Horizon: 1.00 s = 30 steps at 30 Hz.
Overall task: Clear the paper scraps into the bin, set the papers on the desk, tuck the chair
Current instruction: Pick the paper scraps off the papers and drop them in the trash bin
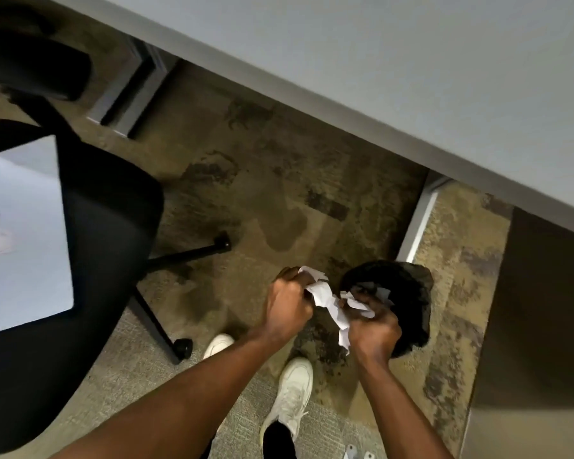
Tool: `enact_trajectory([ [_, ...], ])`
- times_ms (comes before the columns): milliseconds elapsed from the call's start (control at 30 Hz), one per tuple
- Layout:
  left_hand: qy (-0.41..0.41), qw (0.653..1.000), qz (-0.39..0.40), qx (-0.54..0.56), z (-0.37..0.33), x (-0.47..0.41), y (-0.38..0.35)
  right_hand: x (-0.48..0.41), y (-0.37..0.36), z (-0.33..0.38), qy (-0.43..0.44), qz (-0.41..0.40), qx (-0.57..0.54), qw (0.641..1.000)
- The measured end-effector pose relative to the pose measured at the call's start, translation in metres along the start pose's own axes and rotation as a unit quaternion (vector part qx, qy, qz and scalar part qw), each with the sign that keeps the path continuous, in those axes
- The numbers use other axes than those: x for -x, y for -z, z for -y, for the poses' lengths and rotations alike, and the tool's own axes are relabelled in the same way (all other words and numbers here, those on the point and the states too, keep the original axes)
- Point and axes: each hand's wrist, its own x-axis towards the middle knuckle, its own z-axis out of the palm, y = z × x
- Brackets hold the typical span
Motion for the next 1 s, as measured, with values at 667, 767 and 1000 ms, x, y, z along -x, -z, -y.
enact_trajectory([
  [667, 0.129, 0.939, 0.300, -0.103, -0.058, -0.047, -0.219, -0.125, 0.105, -0.153, -0.329, -0.001, -0.146, 0.933],
  [767, 0.161, 0.924, 0.336, -0.089, -0.055, -0.054, -0.236, -0.132, 0.105, -0.153, -0.360, 0.035, -0.220, 0.906],
  [1000, 0.189, 0.919, 0.340, 0.064, -0.062, -0.071, -0.242, -0.127, 0.109, -0.150, -0.338, 0.044, -0.220, 0.914],
])
